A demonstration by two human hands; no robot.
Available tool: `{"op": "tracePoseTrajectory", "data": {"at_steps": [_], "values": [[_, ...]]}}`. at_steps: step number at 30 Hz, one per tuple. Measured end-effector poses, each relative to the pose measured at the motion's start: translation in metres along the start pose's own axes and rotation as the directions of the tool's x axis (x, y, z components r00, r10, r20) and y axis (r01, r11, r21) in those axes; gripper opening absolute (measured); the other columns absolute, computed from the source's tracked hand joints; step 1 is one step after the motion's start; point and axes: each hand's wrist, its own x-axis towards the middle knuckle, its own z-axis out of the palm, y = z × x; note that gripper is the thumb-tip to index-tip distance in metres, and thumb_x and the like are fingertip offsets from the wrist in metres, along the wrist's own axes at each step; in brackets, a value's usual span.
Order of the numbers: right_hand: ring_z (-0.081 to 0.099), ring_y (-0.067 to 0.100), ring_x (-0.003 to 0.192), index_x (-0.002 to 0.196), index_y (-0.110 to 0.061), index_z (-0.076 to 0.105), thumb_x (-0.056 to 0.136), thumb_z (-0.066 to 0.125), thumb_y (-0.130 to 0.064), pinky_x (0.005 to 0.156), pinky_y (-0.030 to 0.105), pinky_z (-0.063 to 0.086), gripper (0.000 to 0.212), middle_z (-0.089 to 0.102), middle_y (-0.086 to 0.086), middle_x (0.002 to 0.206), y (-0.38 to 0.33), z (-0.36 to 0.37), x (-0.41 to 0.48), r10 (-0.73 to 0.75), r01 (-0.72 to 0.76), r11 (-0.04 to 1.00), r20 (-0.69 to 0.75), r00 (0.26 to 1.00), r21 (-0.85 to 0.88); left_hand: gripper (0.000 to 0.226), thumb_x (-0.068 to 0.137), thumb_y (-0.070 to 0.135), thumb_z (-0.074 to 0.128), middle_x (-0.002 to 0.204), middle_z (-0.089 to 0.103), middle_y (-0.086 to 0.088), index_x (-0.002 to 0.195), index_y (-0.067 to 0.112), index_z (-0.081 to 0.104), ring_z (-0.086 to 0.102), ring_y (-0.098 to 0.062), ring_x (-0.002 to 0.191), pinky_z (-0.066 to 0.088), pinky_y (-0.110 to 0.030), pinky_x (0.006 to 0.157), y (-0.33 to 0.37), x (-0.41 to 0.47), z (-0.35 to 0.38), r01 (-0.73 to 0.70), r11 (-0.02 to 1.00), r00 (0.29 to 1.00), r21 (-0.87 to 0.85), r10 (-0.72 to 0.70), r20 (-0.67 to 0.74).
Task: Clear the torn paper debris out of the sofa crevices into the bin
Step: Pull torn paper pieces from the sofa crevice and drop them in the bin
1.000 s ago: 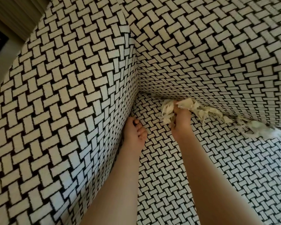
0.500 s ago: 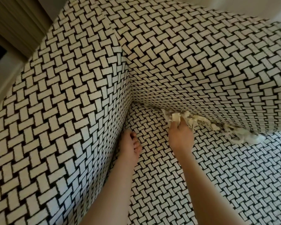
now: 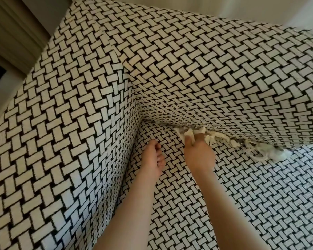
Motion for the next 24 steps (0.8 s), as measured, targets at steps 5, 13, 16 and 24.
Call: {"op": "tracePoseTrajectory", "data": {"at_steps": [5,13,16,24], "values": [[0.057,0.024,0.085,0.108,-0.006,0.056,0.096,0.037,-0.039,0.067,0.029,0.041,0.04,0.062,0.008,0.094,-0.013,-0.001,0.002,-0.018,0.052,0.979,0.169,0.985,-0.196,0.031,0.092,0.02,0.043,0.032,0.027,0.009,0.061,0.016,0.039,0.02,-0.004,0.024,0.013,-0.013,0.029,0.007,0.003,-0.001,-0.034,0.999,0.999,0.002,0.034,-0.019],[0.05,0.019,0.088,0.102,-0.008,0.065,0.09,0.053,-0.032,0.061,0.017,0.034,0.03,0.056,0.006,0.093,-0.014,0.018,-0.023,-0.325,0.333,0.936,0.077,0.942,-0.118,0.031,0.092,0.023,0.043,0.044,0.027,0.007,0.062,0.016,0.04,0.018,-0.004,0.028,0.013,-0.014,0.029,0.005,0.01,-0.018,-0.027,0.996,0.994,0.081,0.036,-0.106],[0.053,0.03,0.098,0.085,0.002,0.068,0.077,0.068,-0.015,0.071,0.023,0.038,0.019,0.055,0.013,0.104,-0.012,0.021,-0.022,-0.423,0.422,0.906,-0.041,0.905,-0.03,0.03,0.091,0.022,0.043,0.042,0.026,0.007,0.062,0.016,0.04,0.018,-0.004,0.027,0.012,-0.013,0.028,0.007,0.012,-0.027,-0.024,0.999,0.995,0.037,0.028,-0.099],[0.034,0.011,0.043,0.058,-0.008,0.045,0.077,0.054,0.002,0.042,0.02,0.028,0.023,0.042,0.002,0.05,-0.03,0.018,-0.019,-0.051,0.035,0.8,0.009,0.999,0.599,0.03,0.091,0.019,0.043,0.039,0.026,0.008,0.062,0.016,0.04,0.018,-0.004,0.028,0.013,-0.013,0.029,0.008,0.012,-0.029,-0.011,1.0,0.998,-0.027,0.01,-0.057]]}}
